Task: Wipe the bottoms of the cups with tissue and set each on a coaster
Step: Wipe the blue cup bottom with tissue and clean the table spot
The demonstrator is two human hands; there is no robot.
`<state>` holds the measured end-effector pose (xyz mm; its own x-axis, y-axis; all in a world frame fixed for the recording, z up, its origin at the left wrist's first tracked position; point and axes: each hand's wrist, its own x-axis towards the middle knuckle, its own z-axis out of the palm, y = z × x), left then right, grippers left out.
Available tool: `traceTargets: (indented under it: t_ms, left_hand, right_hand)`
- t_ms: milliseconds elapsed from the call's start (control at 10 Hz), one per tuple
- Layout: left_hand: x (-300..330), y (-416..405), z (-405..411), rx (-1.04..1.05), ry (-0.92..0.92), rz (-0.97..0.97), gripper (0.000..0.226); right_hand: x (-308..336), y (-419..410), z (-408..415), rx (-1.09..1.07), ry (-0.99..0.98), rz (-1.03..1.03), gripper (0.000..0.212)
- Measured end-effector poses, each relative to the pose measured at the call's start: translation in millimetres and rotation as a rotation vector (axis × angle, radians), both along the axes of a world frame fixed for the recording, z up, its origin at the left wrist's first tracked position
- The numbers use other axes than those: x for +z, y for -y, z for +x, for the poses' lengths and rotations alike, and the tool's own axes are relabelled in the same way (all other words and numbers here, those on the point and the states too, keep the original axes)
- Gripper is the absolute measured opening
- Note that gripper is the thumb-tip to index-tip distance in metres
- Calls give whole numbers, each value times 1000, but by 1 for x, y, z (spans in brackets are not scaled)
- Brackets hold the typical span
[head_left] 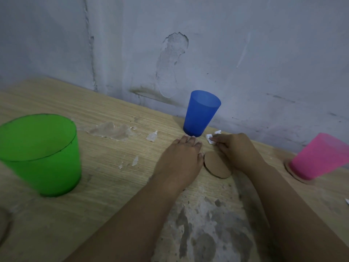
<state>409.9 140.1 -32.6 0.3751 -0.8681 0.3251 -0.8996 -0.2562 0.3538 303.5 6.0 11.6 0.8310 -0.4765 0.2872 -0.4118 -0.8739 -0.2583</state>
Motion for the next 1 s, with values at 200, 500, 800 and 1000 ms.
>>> traceTargets:
  t_ms: [200, 500, 800, 1000]
  left_hand:
    - [-1, 0, -1, 0, -11, -19, 47]
    - [0, -1, 0, 4, -21, -47, 45]
    - [16, -9, -7, 33, -324, -356, 33]
    - [23, -4, -5, -16, -692, -516, 28]
  right_hand:
    - [-2, 19, -13, -233, -89, 73, 25]
    - [-11, 1, -15, -319, 20, 24, 25]
    - [5, -12, -12, -391, 511, 679, 18]
    - [7, -20, -18, -68, 868, 1543, 39]
